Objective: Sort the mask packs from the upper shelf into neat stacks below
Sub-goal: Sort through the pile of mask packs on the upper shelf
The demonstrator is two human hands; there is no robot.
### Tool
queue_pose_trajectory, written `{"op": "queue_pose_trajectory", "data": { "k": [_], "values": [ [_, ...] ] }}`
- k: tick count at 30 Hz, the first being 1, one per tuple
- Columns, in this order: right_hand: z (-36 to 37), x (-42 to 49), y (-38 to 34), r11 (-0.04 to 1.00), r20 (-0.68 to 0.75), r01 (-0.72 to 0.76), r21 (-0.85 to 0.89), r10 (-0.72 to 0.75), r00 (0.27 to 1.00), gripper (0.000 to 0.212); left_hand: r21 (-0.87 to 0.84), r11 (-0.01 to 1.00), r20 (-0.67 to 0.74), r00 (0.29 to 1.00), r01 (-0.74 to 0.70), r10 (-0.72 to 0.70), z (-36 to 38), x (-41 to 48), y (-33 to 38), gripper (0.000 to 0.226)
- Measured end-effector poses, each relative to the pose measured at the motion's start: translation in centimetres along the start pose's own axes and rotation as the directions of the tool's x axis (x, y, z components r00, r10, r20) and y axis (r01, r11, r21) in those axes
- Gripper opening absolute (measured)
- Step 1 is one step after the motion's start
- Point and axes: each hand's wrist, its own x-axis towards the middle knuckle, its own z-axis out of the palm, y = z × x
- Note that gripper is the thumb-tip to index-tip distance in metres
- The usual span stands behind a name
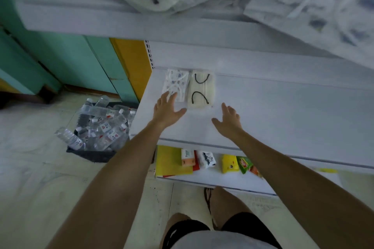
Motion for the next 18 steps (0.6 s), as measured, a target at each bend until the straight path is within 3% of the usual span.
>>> {"op": "queue_pose_trajectory", "data": {
  "k": [5, 10, 14, 18],
  "values": [
    [-3.2, -7.5, 0.2, 0.977, -0.005, 0.194, -0.086, -0.195, 0.981, 0.071, 0.017, 0.984, 0.117, 0.977, -0.180, 0.177, -3.3, -6.7, 1.0, 0.072],
    [-3.7, -15.2, -1.1, 0.886, -0.008, 0.392, -0.248, -0.406, 0.914, 0.065, -0.048, 0.923, 0.045, 0.922, -0.382, 0.384, -7.7, -14.0, 1.5, 0.061],
    [-7.1, -20.7, -5.8, 0.738, -0.177, 0.594, -0.319, -0.663, 0.728, 0.058, -0.005, 0.847, -0.145, 0.838, -0.532, 0.526, -13.2, -18.7, 3.4, 0.050],
    [-11.9, -24.0, -11.3, 0.602, -0.280, 0.693, -0.397, -0.798, 0.533, 0.050, 0.060, 0.787, -0.329, 0.733, -0.614, 0.596, -18.8, -21.5, 5.7, 0.042]
  ]
}}
